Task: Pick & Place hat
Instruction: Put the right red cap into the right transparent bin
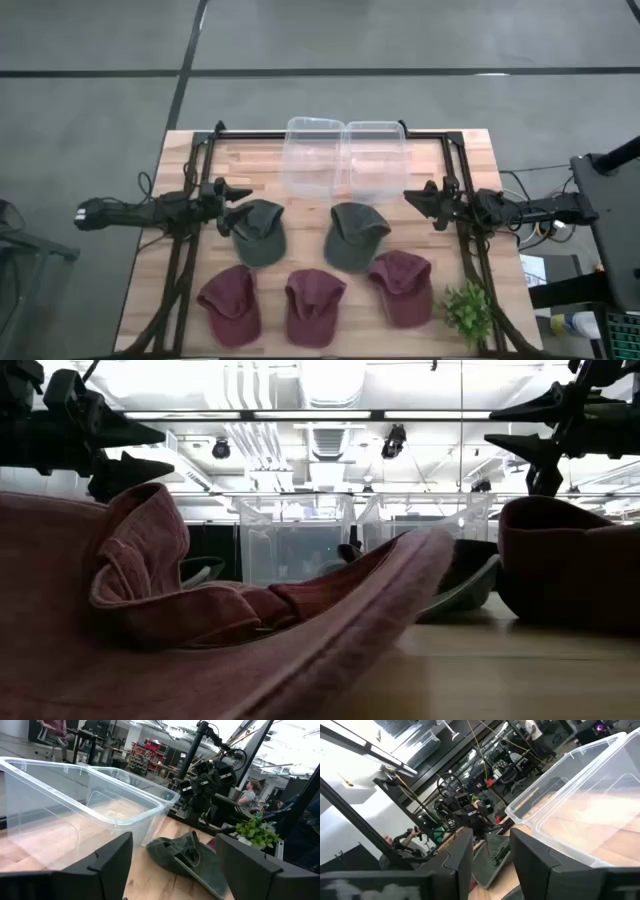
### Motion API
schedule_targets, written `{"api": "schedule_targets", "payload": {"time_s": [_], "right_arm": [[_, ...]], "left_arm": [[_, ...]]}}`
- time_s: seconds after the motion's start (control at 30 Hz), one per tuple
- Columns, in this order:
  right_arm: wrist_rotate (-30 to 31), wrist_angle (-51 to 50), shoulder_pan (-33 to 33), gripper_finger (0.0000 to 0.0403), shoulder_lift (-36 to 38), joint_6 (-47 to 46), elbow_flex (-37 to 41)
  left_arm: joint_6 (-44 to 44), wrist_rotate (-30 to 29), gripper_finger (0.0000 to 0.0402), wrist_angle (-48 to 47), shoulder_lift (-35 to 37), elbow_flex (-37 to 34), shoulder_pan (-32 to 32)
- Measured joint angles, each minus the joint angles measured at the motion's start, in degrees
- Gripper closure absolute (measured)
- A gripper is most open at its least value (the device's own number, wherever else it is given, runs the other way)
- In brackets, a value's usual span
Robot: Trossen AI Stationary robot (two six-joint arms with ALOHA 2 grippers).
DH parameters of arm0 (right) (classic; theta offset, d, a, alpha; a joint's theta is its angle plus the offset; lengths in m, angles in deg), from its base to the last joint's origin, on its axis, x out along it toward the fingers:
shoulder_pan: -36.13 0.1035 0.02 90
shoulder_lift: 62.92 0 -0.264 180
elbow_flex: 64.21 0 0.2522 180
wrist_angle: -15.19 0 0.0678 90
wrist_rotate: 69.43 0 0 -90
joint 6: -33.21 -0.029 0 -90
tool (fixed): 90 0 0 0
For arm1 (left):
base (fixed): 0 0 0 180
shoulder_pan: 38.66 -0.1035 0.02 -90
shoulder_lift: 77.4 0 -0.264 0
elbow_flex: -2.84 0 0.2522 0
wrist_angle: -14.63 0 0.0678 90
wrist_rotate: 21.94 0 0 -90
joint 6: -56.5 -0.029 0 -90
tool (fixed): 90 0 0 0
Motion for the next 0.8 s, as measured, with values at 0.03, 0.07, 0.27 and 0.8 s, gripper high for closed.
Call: {"api": "schedule_targets", "payload": {"time_s": [0.03,0.07,0.27,0.8], "right_arm": [[0.0,0.0,0.0,0.028,0.0,0.0,0.0],[0.0,0.0,0.0,0.028,0.0,0.0,0.0],[-0.8,0.0,0.0,0.028,0.0,-1.8,0.0],[-23.9,-6.2,0.0,0.028,-1.9,-25.7,-8.2]], "left_arm": [[0.0,0.0,0.0126,0.0,0.0,0.0,0.0],[0.0,0.0,0.0126,0.0,0.0,0.0,0.0],[0.0,0.0,0.0126,0.0,0.0,0.0,0.0],[0.1,0.0,0.0126,0.0,0.0,0.0,0.0]]}}
